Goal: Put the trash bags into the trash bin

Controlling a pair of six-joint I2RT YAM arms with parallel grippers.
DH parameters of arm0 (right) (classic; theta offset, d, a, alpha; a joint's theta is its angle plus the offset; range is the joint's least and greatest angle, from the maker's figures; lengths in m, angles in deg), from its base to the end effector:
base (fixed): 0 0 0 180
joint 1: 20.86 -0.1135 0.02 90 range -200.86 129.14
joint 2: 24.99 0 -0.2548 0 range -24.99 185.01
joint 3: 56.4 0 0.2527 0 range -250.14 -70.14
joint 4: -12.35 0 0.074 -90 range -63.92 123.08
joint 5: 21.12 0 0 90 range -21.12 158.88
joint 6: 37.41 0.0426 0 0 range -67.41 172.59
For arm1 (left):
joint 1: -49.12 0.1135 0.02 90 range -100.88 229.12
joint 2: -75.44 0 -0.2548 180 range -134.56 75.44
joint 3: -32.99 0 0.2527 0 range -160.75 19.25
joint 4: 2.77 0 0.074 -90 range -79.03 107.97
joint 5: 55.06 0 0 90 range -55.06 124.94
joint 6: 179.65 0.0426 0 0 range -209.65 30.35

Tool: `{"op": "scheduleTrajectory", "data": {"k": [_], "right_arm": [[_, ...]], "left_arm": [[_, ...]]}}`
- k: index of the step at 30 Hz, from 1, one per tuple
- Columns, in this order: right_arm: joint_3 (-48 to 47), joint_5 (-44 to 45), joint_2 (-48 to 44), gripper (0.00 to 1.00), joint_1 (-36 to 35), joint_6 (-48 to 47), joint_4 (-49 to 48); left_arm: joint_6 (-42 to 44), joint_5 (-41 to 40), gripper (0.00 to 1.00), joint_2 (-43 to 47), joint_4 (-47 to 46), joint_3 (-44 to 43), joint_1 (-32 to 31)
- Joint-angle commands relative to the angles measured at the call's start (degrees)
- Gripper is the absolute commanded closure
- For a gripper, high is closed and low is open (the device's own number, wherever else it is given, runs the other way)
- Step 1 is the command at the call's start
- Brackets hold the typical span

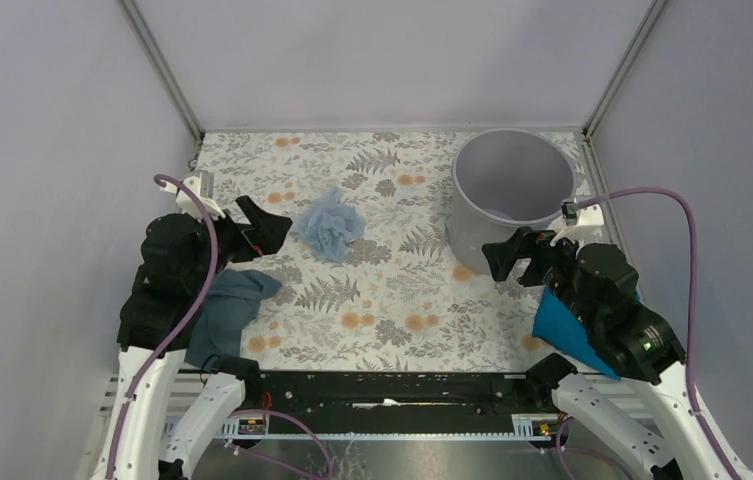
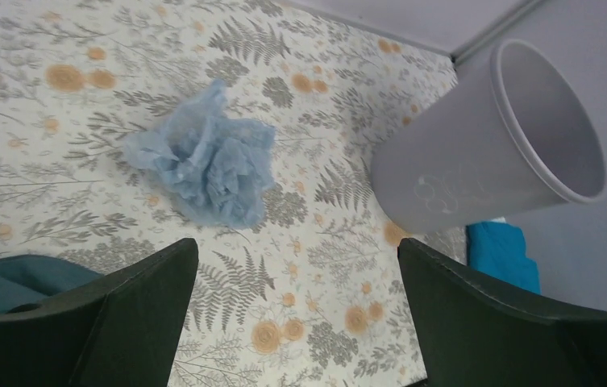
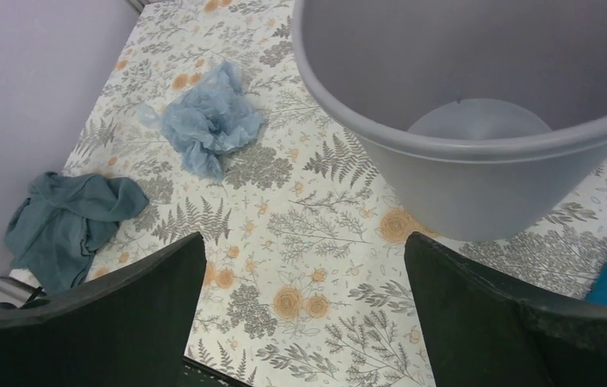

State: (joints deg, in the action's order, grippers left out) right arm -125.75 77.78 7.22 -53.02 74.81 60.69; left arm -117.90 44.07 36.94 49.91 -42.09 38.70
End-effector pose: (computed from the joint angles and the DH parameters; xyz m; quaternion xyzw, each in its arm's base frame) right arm 0.1049 0.0582 0.3793 -0.0177 0.7718 0.2358 0.5903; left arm 0.1316 -0.0311 0.3905 -0.0762 0.7944 -0.2584 0.5444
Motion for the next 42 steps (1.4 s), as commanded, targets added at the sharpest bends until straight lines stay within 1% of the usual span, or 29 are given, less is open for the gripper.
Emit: {"op": "scheduleTrajectory", "data": {"k": [1, 4, 7, 8, 10, 13, 15, 16, 17, 19, 22, 25, 28, 31, 32, 33, 34, 35, 37, 40, 41, 42], "right_arm": [[-2.7, -4.0, 2.6, 0.0, -0.4, -0.5, -3.9], [-2.1, -8.6, 2.7, 0.0, -0.4, -1.2, -6.7], [-0.7, -14.8, 3.1, 0.0, -0.4, -0.8, -9.4], [-0.5, -17.1, 3.9, 0.0, -0.4, -0.7, -9.7], [-0.3, -21.3, 5.8, 0.0, -0.4, -0.3, -9.8], [1.2, -27.5, 7.3, 0.0, -0.4, 1.5, -11.4], [3.3, -30.1, 6.9, 0.0, -0.4, 3.2, -13.9], [4.9, -30.9, 6.1, 0.0, -0.4, 4.2, -15.2], [6.0, -31.7, 5.6, 0.0, -0.4, 4.9, -16.2], [7.3, -32.5, 4.8, 0.0, -0.4, 5.9, -17.4], [7.8, -32.8, 4.2, 0.0, -0.4, 5.9, -16.2], [7.9, -32.0, 3.4, 0.0, -0.4, 5.0, -14.5], [8.1, -30.9, 2.7, 0.0, -0.4, 3.5, -12.9], [8.7, -29.7, 2.6, 0.0, -0.4, 1.9, -11.7], [8.8, -29.6, 2.8, 0.0, -0.4, 1.5, -11.4], [8.6, -29.6, 3.2, 0.0, -0.4, 1.2, -11.1], [8.5, -29.6, 3.4, 0.0, -0.4, 1.0, -10.8], [8.4, -29.8, 3.9, 0.0, -0.4, 0.9, -10.6], [8.1, -30.4, 4.5, 0.0, -0.4, 0.7, -10.5], [7.8, -30.4, 5.2, 0.0, -0.4, 0.7, -10.4], [7.9, -30.5, 5.3, 0.0, -0.4, 0.6, -10.4], [7.8, -30.4, 5.5, 0.0, -0.4, 0.6, -10.5]], "left_arm": [[0.3, 8.6, 0.01, -2.7, -2.4, 0.8, -0.1], [-0.7, 12.0, 0.01, -5.8, -4.2, 3.0, -0.1], [-1.8, 15.9, 0.01, -10.6, -8.1, 5.4, -0.7], [-1.8, 15.6, 0.01, -12.5, -8.9, 5.5, -1.5], [-1.5, 10.4, 0.01, -16.1, -9.5, 4.6, -4.7], [-1.8, -2.3, 0.01, -21.7, -9.4, 2.1, -11.5], [-2.4, -11.0, 0.01, -25.7, -10.2, 0.5, -16.5], [-2.6, -16.0, 0.01, -27.6, -10.9, 0.1, -18.2], [-3.1, -19.2, 0.01, -29.6, -11.4, -0.4, -19.3], [-3.5, -23.0, 0.01, -33.3, -13.1, -0.9, -20.8], [-3.7, -28.3, 0.01, -38.3, -14.5, -2.1, -22.7], [-3.0, -31.9, 0.01, -43.1, -16.4, -2.8, -23.1], [-1.0, -36.8, 0.01, -48.8, -15.9, -5.0, -23.3], [-0.3, -38.9, 0.01, -53.7, -14.5, -7.2, -23.2], [-0.2, -38.9, 0.03, -54.7, -14.6, -7.4, -23.0], [-0.2, -38.7, 0.06, -55.3, -15.0, -7.2, -22.9], [-0.1, -38.2, 0.1, -55.7, -15.6, -6.8, -22.8], [-0.1, -37.6, 0.17, -55.7, -16.2, -6.2, -22.5], [-0.4, -36.2, 0.4, -55.4, -16.9, -5.1, -21.8], [-0.1, -32.6, 0.7, -53.6, -16.4, -4.1, -21.2], [0.1, -30.9, 0.8, -52.3, -16.3, -3.6, -21.1], [0.5, -29.1, 0.87, -50.8, -16.3, -2.9, -21.1]]}}
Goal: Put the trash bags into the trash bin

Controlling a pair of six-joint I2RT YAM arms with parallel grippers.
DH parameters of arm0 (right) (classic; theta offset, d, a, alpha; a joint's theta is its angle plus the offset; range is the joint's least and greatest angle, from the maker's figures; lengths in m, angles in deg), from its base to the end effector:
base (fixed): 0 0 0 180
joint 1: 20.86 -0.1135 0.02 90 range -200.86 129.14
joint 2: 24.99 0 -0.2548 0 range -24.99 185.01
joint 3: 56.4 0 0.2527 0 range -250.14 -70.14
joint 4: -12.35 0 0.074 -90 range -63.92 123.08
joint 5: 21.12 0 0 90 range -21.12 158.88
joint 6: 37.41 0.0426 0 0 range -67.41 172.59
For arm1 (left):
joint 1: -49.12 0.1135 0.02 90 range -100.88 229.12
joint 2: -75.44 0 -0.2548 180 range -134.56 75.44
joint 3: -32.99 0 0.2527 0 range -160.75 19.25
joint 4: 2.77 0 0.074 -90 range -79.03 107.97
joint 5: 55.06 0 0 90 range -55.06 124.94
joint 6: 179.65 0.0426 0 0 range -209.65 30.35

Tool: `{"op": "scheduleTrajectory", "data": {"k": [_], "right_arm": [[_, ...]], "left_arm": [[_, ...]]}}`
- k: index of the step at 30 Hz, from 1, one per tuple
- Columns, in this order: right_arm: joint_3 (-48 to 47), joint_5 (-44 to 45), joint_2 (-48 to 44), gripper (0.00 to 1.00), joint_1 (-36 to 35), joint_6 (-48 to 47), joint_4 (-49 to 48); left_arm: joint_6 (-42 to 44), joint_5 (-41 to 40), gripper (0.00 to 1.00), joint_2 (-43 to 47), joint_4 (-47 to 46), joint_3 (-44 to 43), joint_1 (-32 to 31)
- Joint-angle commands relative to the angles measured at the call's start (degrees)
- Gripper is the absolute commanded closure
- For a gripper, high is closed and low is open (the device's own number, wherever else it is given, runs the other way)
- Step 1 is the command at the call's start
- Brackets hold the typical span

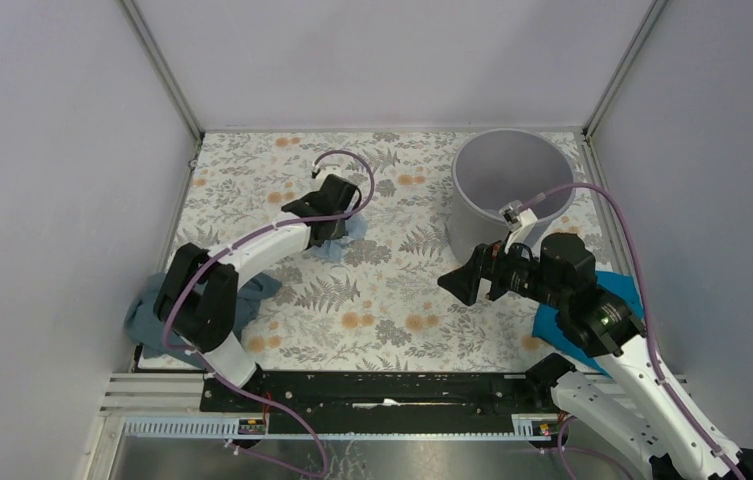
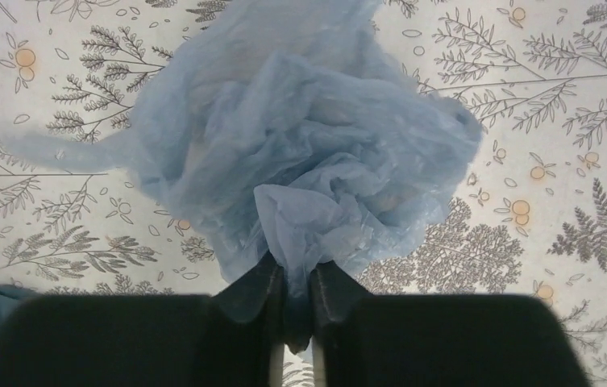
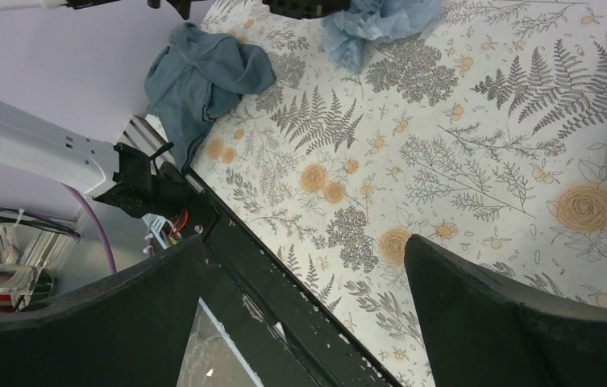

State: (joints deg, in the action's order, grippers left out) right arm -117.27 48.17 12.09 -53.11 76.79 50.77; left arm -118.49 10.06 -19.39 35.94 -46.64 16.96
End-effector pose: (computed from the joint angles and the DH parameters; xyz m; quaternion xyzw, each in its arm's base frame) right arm 0.1257 0.0971 0.3403 -0.1643 0.7689 0.4097 0.4626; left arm 0.3073 -0.1720 0.2101 -0.0398 0.9300 0.0230 0.3646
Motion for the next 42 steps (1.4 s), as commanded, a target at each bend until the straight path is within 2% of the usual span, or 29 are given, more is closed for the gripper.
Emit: {"op": "scheduleTrajectory", "data": {"k": [1, 3, 9, 11, 15, 19, 22, 25, 29, 33, 35, 38, 42], "right_arm": [[-0.5, -0.8, 0.8, 0.0, -0.3, -1.4, -0.7], [-0.5, -1.0, 1.3, 0.0, -0.3, -1.6, -0.8], [-0.2, -3.1, 4.7, 0.0, -0.3, -2.4, -2.7], [0.1, -5.4, 6.3, 0.0, -0.3, -1.9, -4.7], [1.4, -6.6, 10.0, 0.0, -2.3, 0.3, -9.5], [2.1, -0.7, 14.0, 0.0, -8.9, 1.5, -13.2], [0.7, 4.7, 19.6, 0.0, -13.8, 1.0, -12.6], [-0.1, 9.7, 21.9, 0.0, -15.2, -0.1, -12.6], [0.0, 8.8, 22.1, 0.0, -15.3, -0.3, -15.1], [0.1, 9.6, 19.7, 0.01, -15.3, -0.6, -13.7], [1.6, 9.4, 16.3, 0.05, -15.2, -1.1, -14.7], [5.1, 12.4, 10.4, 0.0, -15.1, 0.0, -17.5], [5.5, 14.5, 7.9, 0.0, -14.9, -1.8, -18.4]], "left_arm": [[1.2, 7.1, 0.94, 7.6, -2.3, 2.7, 0.6], [1.0, 13.1, 1.0, 12.5, -3.0, 5.7, 0.7], [-0.9, 40.8, 1.0, 28.5, -8.8, 19.1, 0.7], [-2.3, 46.2, 1.0, 33.4, -9.7, 22.7, 0.7], [-6.4, 50.4, 1.0, 42.1, -12.7, 28.6, 0.7], [-8.2, 54.4, 1.0, 47.4, -15.8, 31.4, 0.8], [-9.0, 53.9, 1.0, 49.0, -16.6, 32.3, 0.8], [-10.0, 54.4, 1.0, 49.1, -18.0, 33.2, 0.8], [-12.7, 56.4, 1.0, 50.1, -22.1, 34.7, 0.8], [-15.4, 59.6, 1.0, 51.3, -24.8, 34.5, 0.8], [-15.9, 61.8, 1.0, 52.0, -25.6, 33.5, 0.8], [-14.6, 63.6, 1.0, 53.0, -25.1, 31.3, 0.8], [-11.3, 63.9, 1.0, 54.3, -19.5, 28.5, 0.8]]}}
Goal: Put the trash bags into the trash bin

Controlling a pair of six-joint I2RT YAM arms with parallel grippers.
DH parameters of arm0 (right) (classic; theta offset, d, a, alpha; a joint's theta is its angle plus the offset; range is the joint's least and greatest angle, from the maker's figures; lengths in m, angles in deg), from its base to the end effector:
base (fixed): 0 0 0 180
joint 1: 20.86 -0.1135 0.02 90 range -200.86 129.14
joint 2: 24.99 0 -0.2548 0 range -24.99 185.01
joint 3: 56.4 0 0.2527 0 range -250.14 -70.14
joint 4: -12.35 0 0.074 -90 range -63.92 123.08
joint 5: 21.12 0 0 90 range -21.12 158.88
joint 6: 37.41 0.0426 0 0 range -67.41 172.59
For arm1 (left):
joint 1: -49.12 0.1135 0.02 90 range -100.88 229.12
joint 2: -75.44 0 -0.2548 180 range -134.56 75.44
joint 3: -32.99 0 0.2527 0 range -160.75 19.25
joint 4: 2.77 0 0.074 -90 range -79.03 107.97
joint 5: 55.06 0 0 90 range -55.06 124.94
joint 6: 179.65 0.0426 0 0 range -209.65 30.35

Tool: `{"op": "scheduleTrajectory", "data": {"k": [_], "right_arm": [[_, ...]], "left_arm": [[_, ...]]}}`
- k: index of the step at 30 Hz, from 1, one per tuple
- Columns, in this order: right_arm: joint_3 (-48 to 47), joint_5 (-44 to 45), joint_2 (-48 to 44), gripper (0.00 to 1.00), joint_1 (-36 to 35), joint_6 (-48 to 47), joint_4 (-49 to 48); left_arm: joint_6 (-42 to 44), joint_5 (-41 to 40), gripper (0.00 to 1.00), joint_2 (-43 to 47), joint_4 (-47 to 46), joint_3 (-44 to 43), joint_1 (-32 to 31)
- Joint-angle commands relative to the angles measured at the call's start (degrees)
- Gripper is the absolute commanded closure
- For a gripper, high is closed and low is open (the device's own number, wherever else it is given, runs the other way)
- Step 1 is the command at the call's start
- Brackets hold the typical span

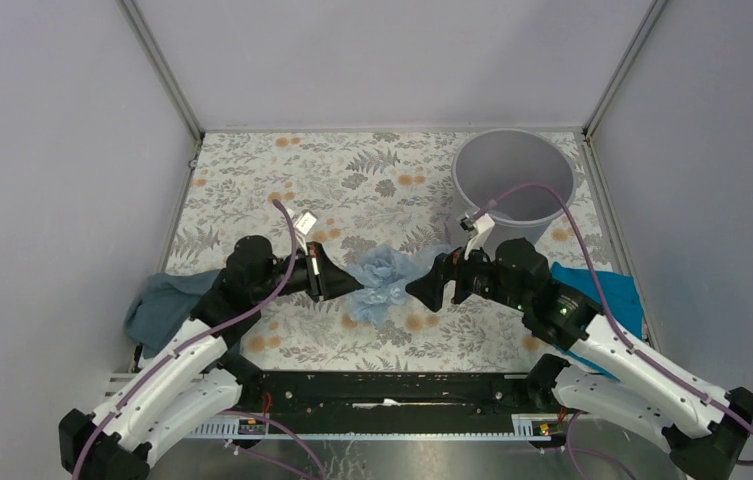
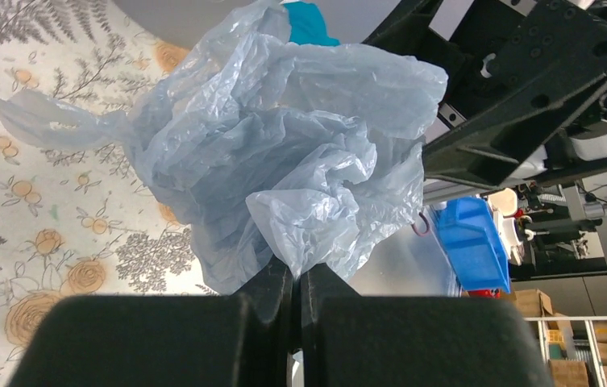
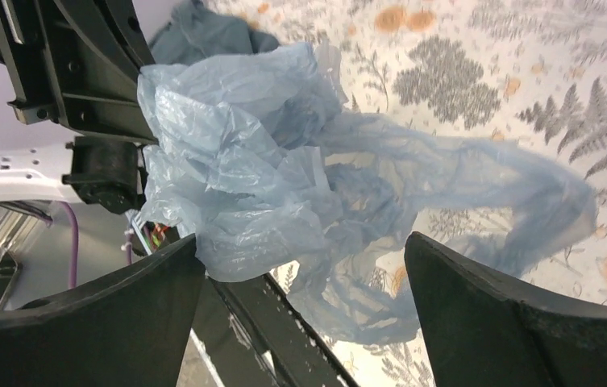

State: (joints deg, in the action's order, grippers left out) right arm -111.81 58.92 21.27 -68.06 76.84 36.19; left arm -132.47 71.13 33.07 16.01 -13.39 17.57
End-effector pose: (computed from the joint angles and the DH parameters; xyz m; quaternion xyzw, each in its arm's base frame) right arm 0.1342 0.1558 0.3084 -0.2089 0.7624 0.4112 0.4539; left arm 0.1476 -0.1201 0.2753 0.1147 0.7679 -0.5467 0.3135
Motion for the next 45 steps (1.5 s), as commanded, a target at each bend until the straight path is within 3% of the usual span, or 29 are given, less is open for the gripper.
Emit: {"op": "scheduleTrajectory", "data": {"k": [1, 5, 6, 8, 9, 11, 12, 13, 15, 16, 17, 20, 24, 27, 30, 33, 41, 45], "right_arm": [[-0.6, 3.0, -1.0, 0.0, 0.0, -2.9, -3.7], [-3.5, -2.1, 1.5, 0.03, 0.0, -3.7, -4.3], [-3.1, -4.6, 1.7, 0.13, 0.0, -3.6, -6.3], [-1.1, -9.6, 1.8, 0.44, 0.0, -2.7, -11.1], [-0.3, -11.1, 2.0, 0.56, -0.1, -1.7, -12.5], [0.3, -13.3, 3.5, 0.68, -0.1, 0.1, -12.7], [-0.2, -14.9, 4.6, 0.68, 0.0, 0.3, -11.6], [-1.3, -16.2, 6.0, 0.54, -0.1, 0.2, -9.5], [-5.2, -16.9, 8.7, 0.14, 0.0, -1.4, -3.1], [-7.7, -15.4, 9.8, 0.03, 0.0, -2.4, 0.5], [-10.6, -13.3, 10.5, 0.01, -0.1, -3.4, 4.6], [-15.0, -0.8, 9.5, 0.0, 0.0, -1.8, 11.6], [-10.8, 8.1, 7.4, 0.0, 0.0, 0.9, 9.5], [-9.9, 20.0, 9.2, 0.0, -0.1, 0.0, 9.7], [-10.0, 23.1, 12.8, 0.0, 0.0, -6.7, 4.7], [-12.1, 24.0, 19.6, 0.0, -0.1, -11.4, 0.6], [-14.1, 49.6, 29.4, 0.0, 0.6, -15.1, -2.2], [-11.1, 50.4, 27.6, 0.0, 4.1, -15.5, -2.9]], "left_arm": [[3.2, 2.8, 1.0, 1.8, 1.4, -5.1, 0.2], [1.7, 3.9, 1.0, 2.7, 0.2, -5.7, 0.2], [1.5, 3.4, 1.0, 3.5, -0.3, -5.6, 0.2], [1.4, 0.2, 1.0, 5.6, -0.5, -5.3, 0.2], [2.1, -2.0, 1.0, 6.7, -0.5, -5.0, 0.2], [4.9, -7.9, 1.0, 8.8, 1.7, -5.0, 0.2], [5.8, -12.2, 1.0, 10.0, 2.7, -4.7, 0.2], [6.3, -15.6, 1.0, 11.2, 2.9, -3.8, 0.2], [6.7, -19.0, 1.0, 13.5, -1.3, -1.0, 0.2], [6.6, -20.0, 1.0, 14.3, -3.8, 0.5, 0.2], [6.9, -21.0, 1.0, 15.1, -5.7, 1.6, 0.2], [8.8, -23.3, 1.0, 16.5, -9.8, 3.5, 0.2], [10.1, -24.6, 1.0, 18.2, -13.3, 4.9, 0.2], [10.2, -31.8, 1.0, 18.9, -10.2, 4.7, 0.2], [10.4, -40.3, 1.0, 21.1, -6.1, 4.7, 0.2], [11.1, -41.6, 1.0, 24.0, -7.7, 7.0, 0.2], [11.4, -30.0, 1.0, 27.6, -22.0, 13.4, 0.2], [10.9, -23.1, 1.0, 26.1, -28.3, 15.4, 0.2]]}}
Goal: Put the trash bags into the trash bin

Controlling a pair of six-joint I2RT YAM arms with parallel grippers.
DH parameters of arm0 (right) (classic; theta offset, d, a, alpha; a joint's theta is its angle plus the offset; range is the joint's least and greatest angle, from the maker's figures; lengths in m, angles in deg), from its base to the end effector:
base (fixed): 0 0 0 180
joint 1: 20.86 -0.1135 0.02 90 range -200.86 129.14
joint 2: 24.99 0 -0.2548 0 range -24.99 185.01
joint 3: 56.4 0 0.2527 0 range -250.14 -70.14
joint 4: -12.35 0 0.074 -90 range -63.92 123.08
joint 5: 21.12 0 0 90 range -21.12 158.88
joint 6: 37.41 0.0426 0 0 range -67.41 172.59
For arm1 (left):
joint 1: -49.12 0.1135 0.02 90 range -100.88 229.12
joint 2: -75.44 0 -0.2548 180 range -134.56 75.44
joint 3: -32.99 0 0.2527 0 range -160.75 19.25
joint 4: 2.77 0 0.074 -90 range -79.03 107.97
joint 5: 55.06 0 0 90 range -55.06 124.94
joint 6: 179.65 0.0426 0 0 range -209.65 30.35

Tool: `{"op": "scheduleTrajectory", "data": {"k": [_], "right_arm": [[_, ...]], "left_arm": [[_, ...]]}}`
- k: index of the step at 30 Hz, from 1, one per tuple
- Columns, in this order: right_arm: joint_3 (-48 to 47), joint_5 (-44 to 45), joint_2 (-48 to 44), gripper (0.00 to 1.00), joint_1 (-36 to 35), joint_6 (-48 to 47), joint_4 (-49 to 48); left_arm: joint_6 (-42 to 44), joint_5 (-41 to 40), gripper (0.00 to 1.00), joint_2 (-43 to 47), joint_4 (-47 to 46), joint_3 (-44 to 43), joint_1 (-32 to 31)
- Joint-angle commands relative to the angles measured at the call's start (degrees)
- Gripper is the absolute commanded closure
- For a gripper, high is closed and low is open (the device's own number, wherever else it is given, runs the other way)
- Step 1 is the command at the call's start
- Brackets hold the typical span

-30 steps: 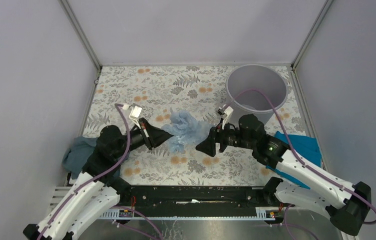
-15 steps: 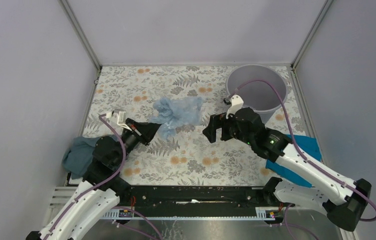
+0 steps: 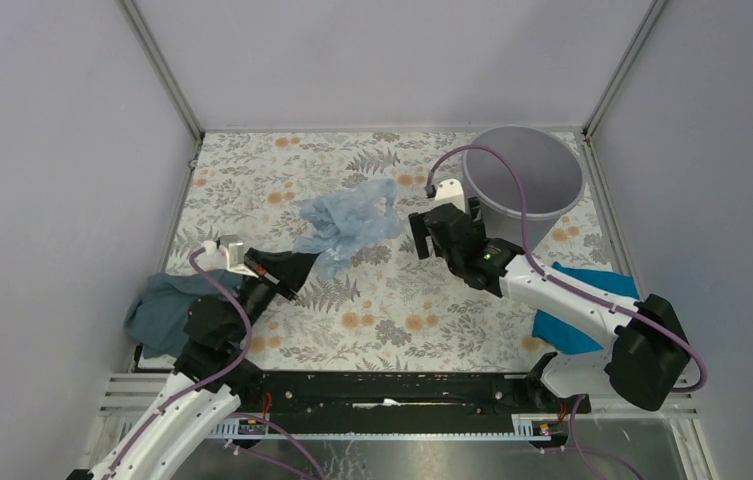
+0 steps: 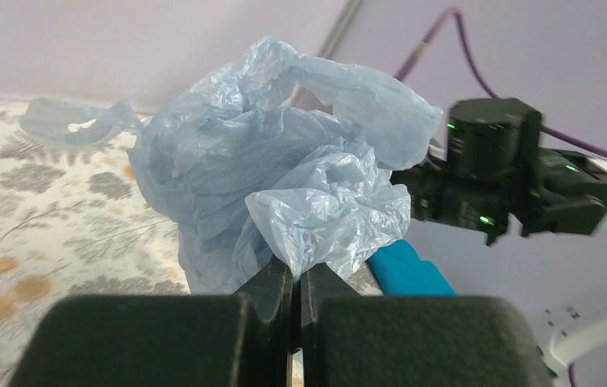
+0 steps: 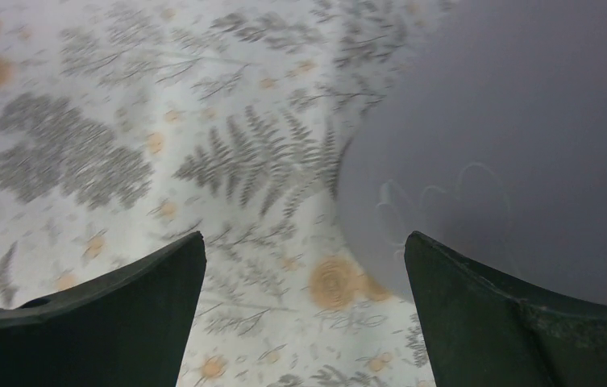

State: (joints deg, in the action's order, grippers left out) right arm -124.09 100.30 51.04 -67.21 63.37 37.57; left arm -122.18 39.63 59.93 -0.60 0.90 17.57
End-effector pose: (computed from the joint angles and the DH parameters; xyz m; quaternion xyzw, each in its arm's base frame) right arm 0.2235 0.2021 0.2631 -0.1372 0.8468 0.0081 0.5139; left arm 0.1085 -0.0707 0.2827 0.0271 0.6126 -0.4401 0.6560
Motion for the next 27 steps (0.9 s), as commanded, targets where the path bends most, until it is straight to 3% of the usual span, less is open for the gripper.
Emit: {"op": "scheduleTrajectory", "data": {"k": [1, 5, 10, 15, 19, 23, 27], "right_arm": [[2.3, 8.9, -3.0, 0.0, 4.0, -2.5, -5.0], [4.3, 8.5, -4.2, 0.0, 6.1, -3.9, -4.9], [5.4, -8.1, -5.9, 0.0, 5.9, -2.5, -4.8], [-6.6, -20.5, -9.3, 0.0, 5.9, 8.1, 12.5], [-12.8, -19.1, -14.5, 0.0, 6.0, 14.8, 21.3], [-12.3, -22.3, -21.4, 0.0, 6.0, 15.3, 18.9], [-13.0, -27.6, -25.7, 0.0, 6.1, 13.8, 14.6]], "left_arm": [[0.7, 10.1, 1.0, -1.6, -13.1, 1.3, 0.2], [1.5, 15.0, 1.0, -3.8, -18.7, 2.1, 0.2], [4.3, 15.9, 1.0, -4.7, -18.1, 1.6, 0.2], [1.6, 17.6, 1.0, -3.1, -24.7, 4.1, 0.2], [0.1, 16.8, 1.0, -0.7, -29.1, 5.5, 0.2], [-1.3, 15.4, 1.0, 0.2, -35.7, 7.0, 0.2], [-1.1, 17.7, 1.0, -0.8, -36.3, 5.9, 0.2]]}}
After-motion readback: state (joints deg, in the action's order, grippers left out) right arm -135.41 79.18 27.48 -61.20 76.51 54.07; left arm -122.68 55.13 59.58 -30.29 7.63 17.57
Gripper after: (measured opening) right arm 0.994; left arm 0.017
